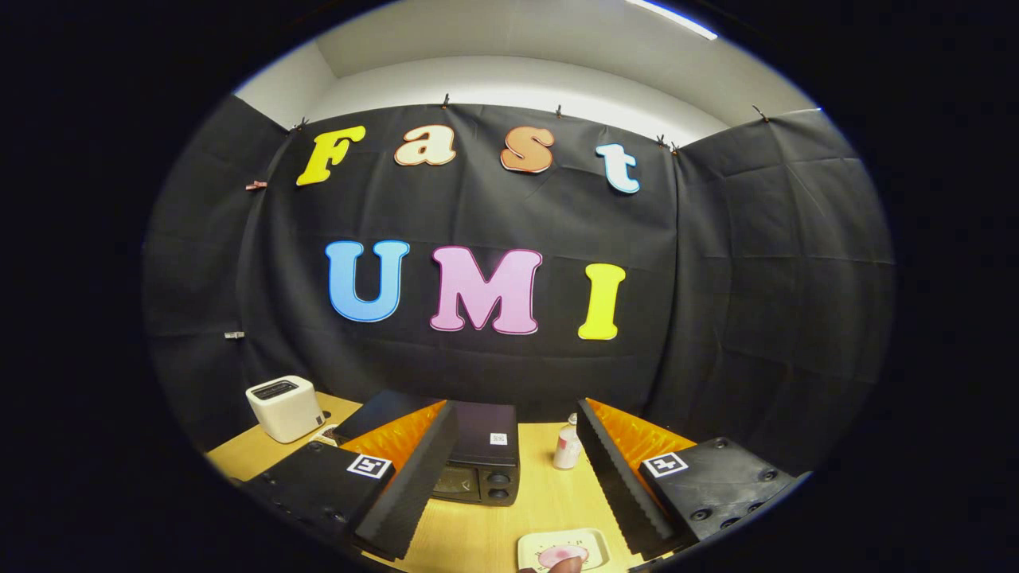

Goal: Open the toaster oven, put the food inside, and close the toaster oven door.

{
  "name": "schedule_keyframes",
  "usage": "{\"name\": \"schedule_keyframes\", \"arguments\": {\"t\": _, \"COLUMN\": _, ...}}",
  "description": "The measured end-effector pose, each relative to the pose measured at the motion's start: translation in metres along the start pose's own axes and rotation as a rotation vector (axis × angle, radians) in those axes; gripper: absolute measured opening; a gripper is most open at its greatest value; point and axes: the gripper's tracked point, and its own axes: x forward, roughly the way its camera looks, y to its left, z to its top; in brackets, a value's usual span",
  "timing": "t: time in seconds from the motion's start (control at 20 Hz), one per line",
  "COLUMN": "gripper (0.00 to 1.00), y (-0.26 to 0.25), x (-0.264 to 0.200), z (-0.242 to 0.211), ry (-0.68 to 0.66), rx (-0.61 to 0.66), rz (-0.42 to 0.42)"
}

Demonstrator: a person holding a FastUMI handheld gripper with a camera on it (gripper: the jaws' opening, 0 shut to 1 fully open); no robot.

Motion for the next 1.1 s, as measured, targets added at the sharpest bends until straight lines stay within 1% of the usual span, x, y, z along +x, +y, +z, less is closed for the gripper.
{"name": "schedule_keyframes", "arguments": {"t": 0.2, "gripper": 0.98, "y": 0.037, "x": 0.012, "z": -0.004, "ry": -0.010, "rx": 0.006, "rz": 0.024}}
{"name": "schedule_keyframes", "arguments": {"t": 0.5, "gripper": 0.99, "y": 0.101, "x": 0.039, "z": -0.030, "ry": 0.004, "rx": 0.036, "rz": 0.074}}
{"name": "schedule_keyframes", "arguments": {"t": 0.75, "gripper": 0.98, "y": 0.135, "x": 0.067, "z": -0.080, "ry": 0.088, "rx": 0.064, "rz": 0.085}}
{"name": "schedule_keyframes", "arguments": {"t": 1.1, "gripper": 0.99, "y": 0.172, "x": 0.105, "z": -0.165, "ry": 0.269, "rx": 0.064, "rz": 0.084}}
